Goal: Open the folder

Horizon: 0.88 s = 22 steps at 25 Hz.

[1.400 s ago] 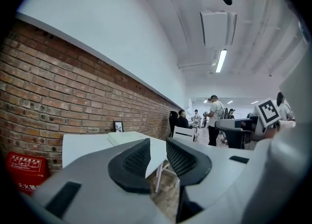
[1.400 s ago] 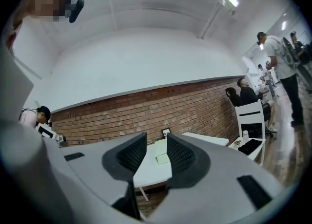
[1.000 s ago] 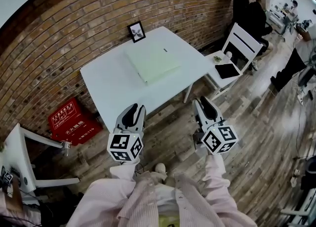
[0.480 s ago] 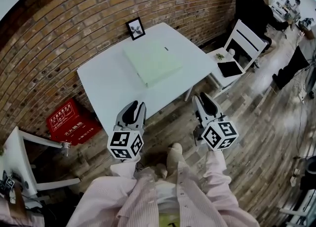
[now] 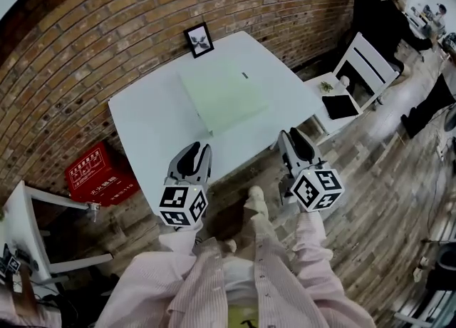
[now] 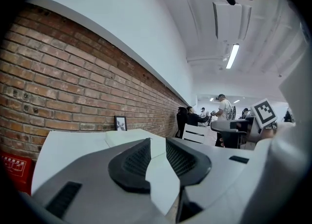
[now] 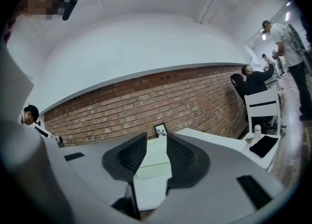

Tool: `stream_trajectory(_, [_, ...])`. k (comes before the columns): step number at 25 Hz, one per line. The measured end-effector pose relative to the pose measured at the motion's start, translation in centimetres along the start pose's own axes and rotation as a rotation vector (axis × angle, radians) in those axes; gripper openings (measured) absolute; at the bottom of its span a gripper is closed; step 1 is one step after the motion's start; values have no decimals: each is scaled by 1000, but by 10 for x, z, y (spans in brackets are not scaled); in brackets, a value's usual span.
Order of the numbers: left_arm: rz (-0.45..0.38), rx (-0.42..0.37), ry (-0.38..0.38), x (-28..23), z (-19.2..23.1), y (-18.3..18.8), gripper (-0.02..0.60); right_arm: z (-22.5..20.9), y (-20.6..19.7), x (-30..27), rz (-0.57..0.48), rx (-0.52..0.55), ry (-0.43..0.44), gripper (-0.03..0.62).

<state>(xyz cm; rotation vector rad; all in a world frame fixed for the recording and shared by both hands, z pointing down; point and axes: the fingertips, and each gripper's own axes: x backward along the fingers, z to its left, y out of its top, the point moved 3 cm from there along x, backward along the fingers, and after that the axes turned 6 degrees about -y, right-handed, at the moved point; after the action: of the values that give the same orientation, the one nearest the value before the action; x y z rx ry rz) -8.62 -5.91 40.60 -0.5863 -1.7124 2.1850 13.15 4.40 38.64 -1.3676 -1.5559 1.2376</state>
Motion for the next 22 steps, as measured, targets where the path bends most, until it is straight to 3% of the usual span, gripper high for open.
stream_trajectory(22, [102,34,140,-172,24,-3,66,-93,1,-186,216,-42,196,109])
